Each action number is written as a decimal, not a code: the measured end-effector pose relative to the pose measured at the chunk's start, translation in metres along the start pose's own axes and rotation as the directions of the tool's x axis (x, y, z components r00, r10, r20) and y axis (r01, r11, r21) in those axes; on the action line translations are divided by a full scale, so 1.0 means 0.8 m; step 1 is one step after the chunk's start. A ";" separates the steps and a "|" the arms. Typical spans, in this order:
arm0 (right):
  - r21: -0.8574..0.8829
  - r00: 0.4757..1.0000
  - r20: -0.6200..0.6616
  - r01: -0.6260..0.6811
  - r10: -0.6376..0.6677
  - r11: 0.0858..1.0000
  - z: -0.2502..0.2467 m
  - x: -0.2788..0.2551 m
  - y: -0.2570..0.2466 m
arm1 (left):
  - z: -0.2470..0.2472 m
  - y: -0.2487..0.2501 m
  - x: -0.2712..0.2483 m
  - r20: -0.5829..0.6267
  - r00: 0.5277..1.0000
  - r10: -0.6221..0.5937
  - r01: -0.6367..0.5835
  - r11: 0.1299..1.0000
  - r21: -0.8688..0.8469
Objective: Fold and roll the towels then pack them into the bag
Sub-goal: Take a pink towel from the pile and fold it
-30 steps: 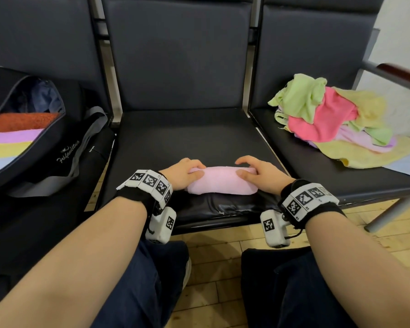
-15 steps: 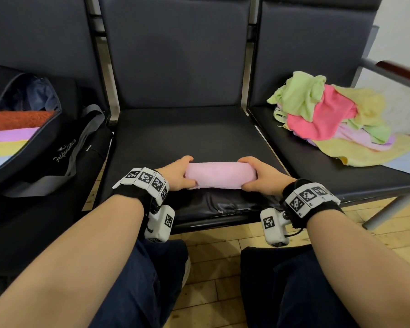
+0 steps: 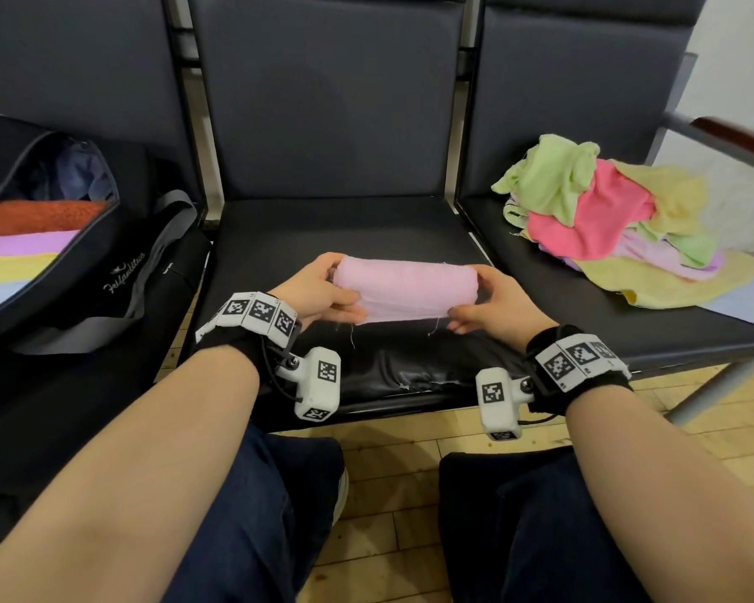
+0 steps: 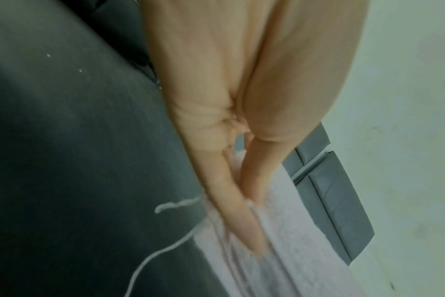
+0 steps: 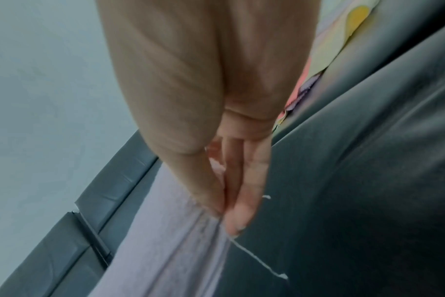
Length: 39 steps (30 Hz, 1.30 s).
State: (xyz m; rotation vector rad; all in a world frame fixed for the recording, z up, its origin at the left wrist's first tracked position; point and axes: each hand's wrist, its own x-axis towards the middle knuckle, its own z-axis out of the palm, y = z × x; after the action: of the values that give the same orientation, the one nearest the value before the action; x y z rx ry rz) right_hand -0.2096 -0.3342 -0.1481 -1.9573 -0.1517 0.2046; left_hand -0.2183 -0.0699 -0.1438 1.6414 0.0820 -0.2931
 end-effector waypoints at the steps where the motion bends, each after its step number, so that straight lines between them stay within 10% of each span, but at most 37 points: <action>1: 0.032 1.000 -0.021 0.000 0.001 0.999 0.001 0.001 0.000 | 0.002 0.001 0.000 0.000 1.000 -0.005 0.005 0.998 -0.064; 10: 0.395 0.994 0.025 -0.108 0.107 0.912 0.015 0.011 -0.020 | 0.005 0.003 0.010 -0.171 0.983 -0.059 0.009 0.960 -0.280; 24: 0.488 0.997 -0.006 -0.060 0.073 0.871 0.017 0.019 -0.061 | -0.016 0.039 -0.016 -0.292 0.956 0.045 -0.144 0.933 -0.331; 39: 0.425 0.998 0.013 -0.058 0.058 0.903 0.060 -0.015 -0.164 | -0.060 0.075 -0.091 -0.555 0.825 0.103 -0.318 0.897 -0.306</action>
State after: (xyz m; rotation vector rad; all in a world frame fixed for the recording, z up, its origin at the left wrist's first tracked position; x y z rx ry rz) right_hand -0.2327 -0.2433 -0.0440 -1.5258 -0.0431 0.2544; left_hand -0.2679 -0.0190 -0.0652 1.2741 0.3481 0.3470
